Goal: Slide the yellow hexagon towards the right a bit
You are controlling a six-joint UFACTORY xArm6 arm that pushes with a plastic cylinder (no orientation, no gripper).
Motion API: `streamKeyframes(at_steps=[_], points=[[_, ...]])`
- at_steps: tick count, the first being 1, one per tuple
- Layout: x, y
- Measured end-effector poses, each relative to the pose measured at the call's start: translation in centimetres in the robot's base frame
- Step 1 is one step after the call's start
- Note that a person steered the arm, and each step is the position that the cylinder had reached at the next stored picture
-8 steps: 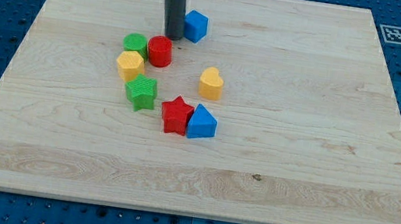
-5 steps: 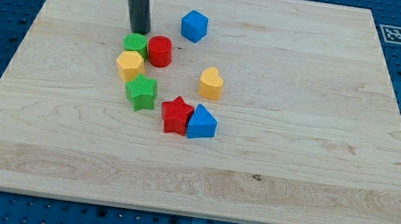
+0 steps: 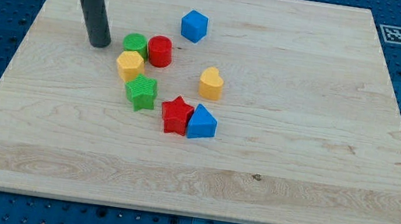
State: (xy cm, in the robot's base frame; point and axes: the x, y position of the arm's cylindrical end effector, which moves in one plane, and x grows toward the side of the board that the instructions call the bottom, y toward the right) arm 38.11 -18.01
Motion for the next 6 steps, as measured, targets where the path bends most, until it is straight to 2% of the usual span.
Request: streamKeyframes(at_steps=[2, 6], points=[[3.6, 0.1], [3.3, 6.6]])
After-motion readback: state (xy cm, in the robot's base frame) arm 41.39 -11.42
